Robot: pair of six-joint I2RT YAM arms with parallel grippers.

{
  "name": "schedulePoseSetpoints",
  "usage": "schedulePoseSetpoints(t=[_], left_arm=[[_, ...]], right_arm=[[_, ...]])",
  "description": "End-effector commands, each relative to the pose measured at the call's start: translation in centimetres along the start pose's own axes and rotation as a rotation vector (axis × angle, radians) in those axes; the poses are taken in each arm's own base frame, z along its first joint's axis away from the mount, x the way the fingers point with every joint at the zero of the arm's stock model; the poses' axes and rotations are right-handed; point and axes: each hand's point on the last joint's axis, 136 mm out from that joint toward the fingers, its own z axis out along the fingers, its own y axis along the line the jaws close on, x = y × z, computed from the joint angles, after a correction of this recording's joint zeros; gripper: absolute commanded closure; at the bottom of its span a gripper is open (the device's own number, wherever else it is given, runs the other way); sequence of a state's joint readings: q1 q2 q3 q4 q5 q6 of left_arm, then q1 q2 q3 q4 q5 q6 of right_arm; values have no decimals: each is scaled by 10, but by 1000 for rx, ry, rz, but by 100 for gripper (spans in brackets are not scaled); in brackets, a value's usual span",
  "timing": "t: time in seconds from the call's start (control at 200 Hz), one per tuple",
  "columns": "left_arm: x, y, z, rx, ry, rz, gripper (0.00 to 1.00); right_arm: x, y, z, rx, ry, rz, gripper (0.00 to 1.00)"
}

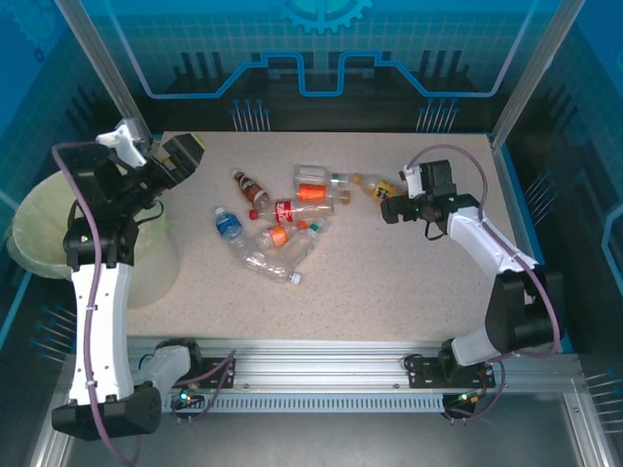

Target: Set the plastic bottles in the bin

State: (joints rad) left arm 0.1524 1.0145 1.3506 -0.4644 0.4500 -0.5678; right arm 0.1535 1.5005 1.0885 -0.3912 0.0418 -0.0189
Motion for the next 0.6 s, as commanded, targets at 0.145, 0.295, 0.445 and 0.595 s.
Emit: schedulePoseSetpoints(t=[0.145, 0.295, 0.445, 0.595], left_arm=[[46, -48, 30, 184, 140, 78, 1], [69, -58, 44, 238, 196, 76, 1], [79, -60, 48, 264, 225, 76, 1], [83, -57, 46, 264, 227, 100, 1]], right_arm=[[4, -20, 31, 0, 102, -228, 0], [-1, -31, 55, 1, 154, -289, 0], [-8, -37, 82, -6, 213, -349, 2], [-5, -43, 105, -14, 312, -399, 4]])
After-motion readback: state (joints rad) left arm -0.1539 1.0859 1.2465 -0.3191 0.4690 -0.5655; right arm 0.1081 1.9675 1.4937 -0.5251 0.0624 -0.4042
